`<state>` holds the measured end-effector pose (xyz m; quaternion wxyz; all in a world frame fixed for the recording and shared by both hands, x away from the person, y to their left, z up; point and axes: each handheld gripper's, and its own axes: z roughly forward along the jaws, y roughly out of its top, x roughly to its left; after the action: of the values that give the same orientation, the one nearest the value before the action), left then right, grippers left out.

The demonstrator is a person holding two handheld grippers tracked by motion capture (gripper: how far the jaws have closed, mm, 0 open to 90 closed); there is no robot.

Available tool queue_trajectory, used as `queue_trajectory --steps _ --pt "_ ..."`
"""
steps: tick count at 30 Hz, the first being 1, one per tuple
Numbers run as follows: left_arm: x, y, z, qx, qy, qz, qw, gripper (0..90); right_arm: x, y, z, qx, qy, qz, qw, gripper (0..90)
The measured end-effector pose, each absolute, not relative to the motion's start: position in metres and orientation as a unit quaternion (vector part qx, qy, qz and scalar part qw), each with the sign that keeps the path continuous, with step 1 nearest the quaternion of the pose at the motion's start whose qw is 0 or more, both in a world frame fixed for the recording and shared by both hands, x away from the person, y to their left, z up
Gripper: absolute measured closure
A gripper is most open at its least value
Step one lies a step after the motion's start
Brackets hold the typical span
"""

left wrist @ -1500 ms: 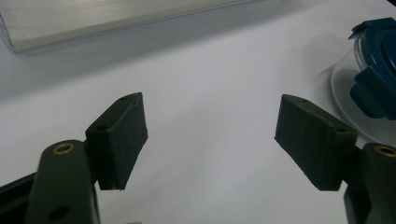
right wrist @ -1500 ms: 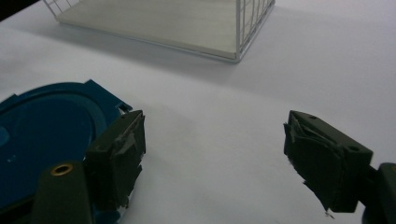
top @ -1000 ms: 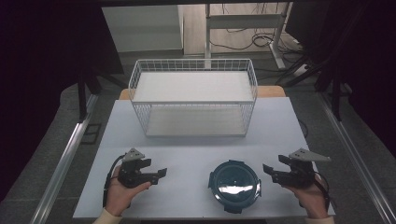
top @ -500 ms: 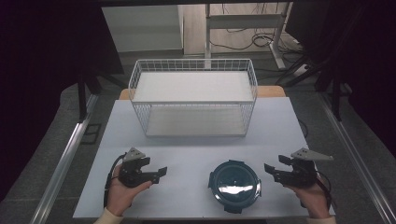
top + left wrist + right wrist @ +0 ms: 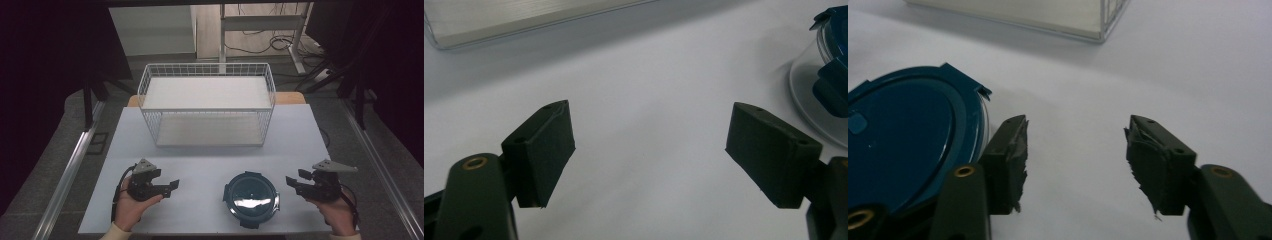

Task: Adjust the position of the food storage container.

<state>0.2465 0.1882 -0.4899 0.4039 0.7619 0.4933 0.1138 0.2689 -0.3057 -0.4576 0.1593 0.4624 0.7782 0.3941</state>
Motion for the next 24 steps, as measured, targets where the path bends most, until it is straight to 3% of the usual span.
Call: queue_trajectory --steps 7,10,15,19,24 --pt "0.249 0.187 -0.493 0.762 0.498 0.109 0.398 18.0 0.263 -0.306 -0.452 0.445 0.799 0.377 0.146 59.2" --pt "0.249 0.186 -0.494 0.764 0.497 0.108 0.397 17.9 0.262 -0.306 -0.452 0.438 0.806 0.372 0.142 62.2" --pt "0.25 0.187 -0.494 0.763 0.498 0.107 0.398 17.9 0.259 -0.303 -0.45 0.418 0.82 0.368 0.133 79.7" --pt "0.25 0.189 -0.494 0.761 0.5 0.104 0.401 17.9 0.256 -0.3 -0.449 0.407 0.828 0.364 0.128 88.4" --pt "0.249 0.19 -0.493 0.76 0.501 0.104 0.401 17.9 0.246 -0.292 -0.447 0.388 0.845 0.348 0.125 89.5"
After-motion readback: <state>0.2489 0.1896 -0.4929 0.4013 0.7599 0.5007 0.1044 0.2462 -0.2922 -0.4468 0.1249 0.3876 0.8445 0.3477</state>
